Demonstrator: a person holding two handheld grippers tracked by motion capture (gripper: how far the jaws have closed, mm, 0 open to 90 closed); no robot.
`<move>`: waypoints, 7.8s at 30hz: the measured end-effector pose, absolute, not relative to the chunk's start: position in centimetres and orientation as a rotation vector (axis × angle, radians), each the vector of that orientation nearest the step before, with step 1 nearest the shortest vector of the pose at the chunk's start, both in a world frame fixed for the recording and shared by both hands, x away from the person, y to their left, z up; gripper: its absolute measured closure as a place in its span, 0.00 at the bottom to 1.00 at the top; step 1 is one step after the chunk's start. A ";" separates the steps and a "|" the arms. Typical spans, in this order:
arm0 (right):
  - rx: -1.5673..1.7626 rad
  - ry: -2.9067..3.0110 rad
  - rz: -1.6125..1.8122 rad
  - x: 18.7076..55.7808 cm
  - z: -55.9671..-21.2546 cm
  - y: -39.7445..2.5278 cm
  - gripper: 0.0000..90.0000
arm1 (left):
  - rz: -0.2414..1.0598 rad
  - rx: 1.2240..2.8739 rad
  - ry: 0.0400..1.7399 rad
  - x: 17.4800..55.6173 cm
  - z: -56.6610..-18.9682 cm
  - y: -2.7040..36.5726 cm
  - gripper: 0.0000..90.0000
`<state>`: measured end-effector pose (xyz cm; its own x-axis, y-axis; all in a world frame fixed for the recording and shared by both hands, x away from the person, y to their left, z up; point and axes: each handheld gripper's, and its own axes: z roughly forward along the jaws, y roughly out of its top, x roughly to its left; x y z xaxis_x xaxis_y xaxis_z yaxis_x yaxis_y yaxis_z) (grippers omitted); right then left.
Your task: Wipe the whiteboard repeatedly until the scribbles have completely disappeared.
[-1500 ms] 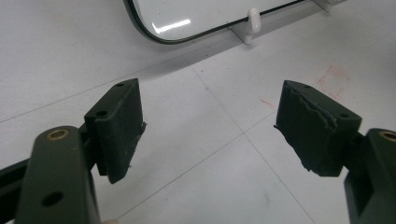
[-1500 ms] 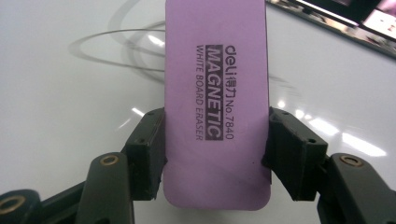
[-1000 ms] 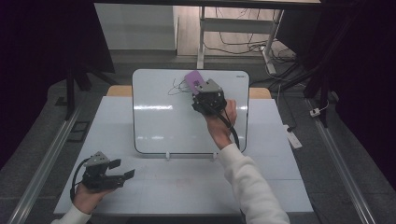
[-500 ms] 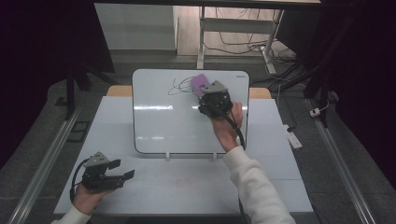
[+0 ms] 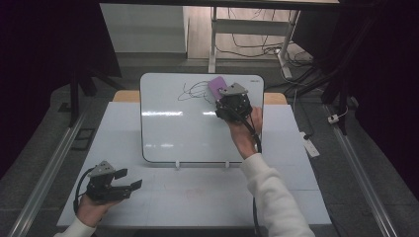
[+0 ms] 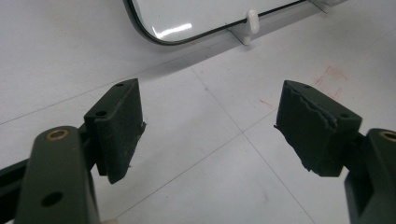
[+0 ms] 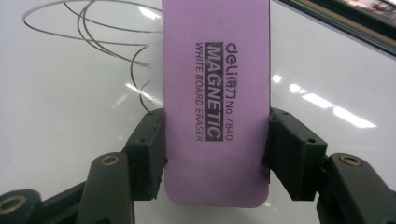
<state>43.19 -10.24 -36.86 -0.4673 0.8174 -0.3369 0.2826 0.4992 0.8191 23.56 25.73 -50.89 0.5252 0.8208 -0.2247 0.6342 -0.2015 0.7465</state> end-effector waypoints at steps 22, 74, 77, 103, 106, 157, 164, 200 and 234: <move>0.899 1.994 0.936 43.5 -36.6 -9.1 0.46 | 0.286 1.918 1.188 23.4 -50.8 26.0 0.26; 0.818 2.129 0.956 43.0 -36.9 -4.0 0.46 | 0.295 1.917 1.190 23.3 -50.7 26.0 0.26; 0.754 2.174 0.942 42.3 -37.7 -2.1 0.46 | 0.296 1.918 1.187 23.3 -50.7 26.1 0.26; 0.754 2.070 0.893 43.3 -36.6 -2.3 0.46 | 0.299 1.911 1.188 23.2 -50.7 26.2 0.26; 0.698 2.117 0.880 42.8 -37.1 -0.7 0.46 | 0.302 1.909 1.190 23.2 -50.7 26.2 0.26; 0.720 2.094 0.794 42.9 -36.7 -3.4 0.46 | 0.301 1.912 1.193 23.3 -50.7 26.3 0.26; 0.834 2.045 0.796 44.2 -35.0 -6.6 0.46 | 0.301 1.909 1.193 23.2 -50.7 26.2 0.26; 0.573 2.282 0.639 41.7 -37.6 0.4 0.46 | 0.302 1.907 1.194 23.2 -50.6 26.4 0.26; 0.485 2.332 0.520 41.3 -37.9 2.3 0.46 | 0.307 1.904 1.196 23.2 -50.6 26.5 0.25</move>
